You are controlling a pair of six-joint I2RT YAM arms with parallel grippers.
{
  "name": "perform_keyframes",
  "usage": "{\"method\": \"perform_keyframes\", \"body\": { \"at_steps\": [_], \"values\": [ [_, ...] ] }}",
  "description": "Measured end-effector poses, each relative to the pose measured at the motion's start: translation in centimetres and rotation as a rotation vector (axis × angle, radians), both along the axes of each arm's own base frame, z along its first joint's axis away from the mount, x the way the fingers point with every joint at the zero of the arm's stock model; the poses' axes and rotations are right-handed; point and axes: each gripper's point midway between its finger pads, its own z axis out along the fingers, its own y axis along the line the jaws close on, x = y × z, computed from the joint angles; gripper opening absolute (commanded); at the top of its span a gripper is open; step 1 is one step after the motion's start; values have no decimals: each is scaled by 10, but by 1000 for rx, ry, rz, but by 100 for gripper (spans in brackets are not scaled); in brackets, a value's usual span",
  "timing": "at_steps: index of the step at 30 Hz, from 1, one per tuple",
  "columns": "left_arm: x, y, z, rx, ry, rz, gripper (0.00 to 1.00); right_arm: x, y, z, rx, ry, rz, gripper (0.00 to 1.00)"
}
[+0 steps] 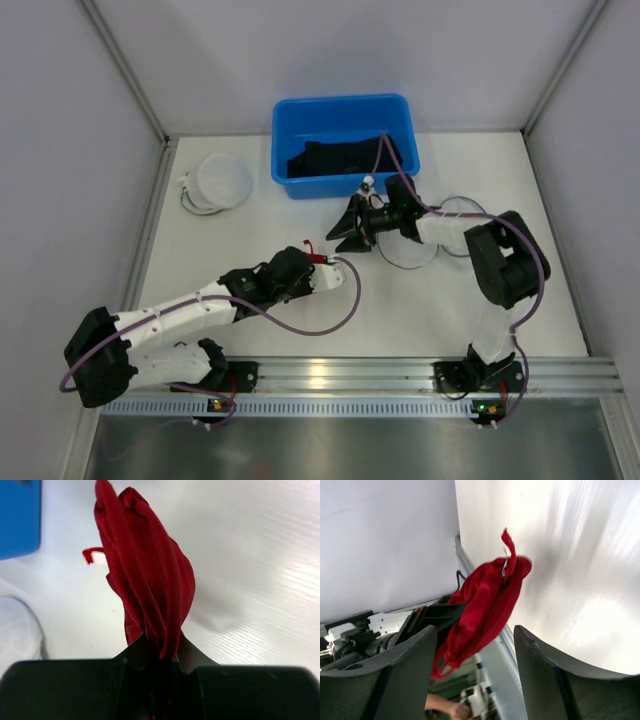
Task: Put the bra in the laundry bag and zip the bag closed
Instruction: Pick up the bra from the center of the board.
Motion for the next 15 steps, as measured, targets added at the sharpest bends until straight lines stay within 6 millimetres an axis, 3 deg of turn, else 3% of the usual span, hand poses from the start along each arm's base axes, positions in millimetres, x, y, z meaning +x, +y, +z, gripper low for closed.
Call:
{"method": "perform_keyframes", "body": {
  "at_steps": [4,9,11,15],
  "values": [
    [-8,-3,21,-117,78,29,0,31,-44,31,-43,-137,-64,69],
    [-4,-12,41,-261,200,87,0,66,-98,64,-146,-304,-105,71],
    [6,-17,49,-340,277,137,0,84,-126,79,-218,-407,-123,70],
    [25,-25,57,-478,438,227,0,113,-202,101,-434,-598,-161,67]
  ]
}}
